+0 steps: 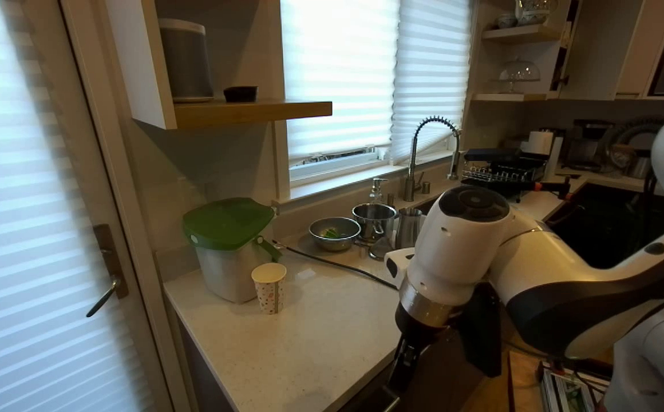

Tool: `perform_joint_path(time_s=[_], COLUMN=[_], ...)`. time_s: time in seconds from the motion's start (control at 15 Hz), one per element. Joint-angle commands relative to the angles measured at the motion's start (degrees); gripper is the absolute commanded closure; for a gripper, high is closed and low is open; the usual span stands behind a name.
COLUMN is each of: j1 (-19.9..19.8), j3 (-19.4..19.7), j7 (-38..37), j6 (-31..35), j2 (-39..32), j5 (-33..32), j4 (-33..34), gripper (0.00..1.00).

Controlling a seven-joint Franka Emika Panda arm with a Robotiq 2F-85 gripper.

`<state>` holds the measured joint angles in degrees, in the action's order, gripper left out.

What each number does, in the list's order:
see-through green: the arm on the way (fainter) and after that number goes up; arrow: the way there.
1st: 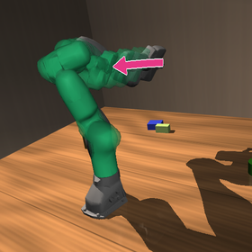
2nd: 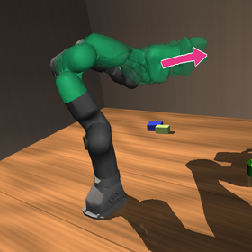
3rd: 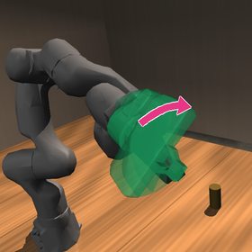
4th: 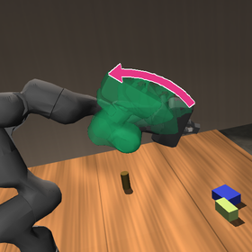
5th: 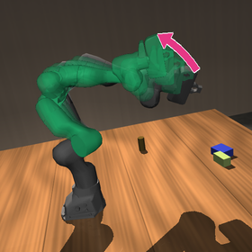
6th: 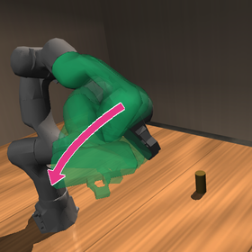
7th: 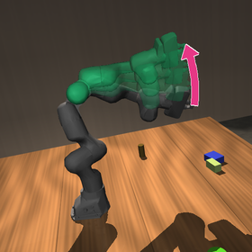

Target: Move the spoon from the countertop to the drawer then close the drawer

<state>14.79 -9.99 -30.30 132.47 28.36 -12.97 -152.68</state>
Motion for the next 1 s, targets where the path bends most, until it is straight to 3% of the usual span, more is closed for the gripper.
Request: perform_joint_path(time_s=[0.0, 0.47, 0.93], j1=[-2.72, -5.51, -6.42], j3=[-2.88, -5.29, -6.04], j7=[1.53, 0.52, 1.07], j6=[-5.06, -9.67, -8.30], j2=[4.28, 8.93, 8.38], j5=[4.88, 6.11, 5.59], j4=[0.21, 1.25, 1.44], gripper=[0.00, 0.00, 0.00])
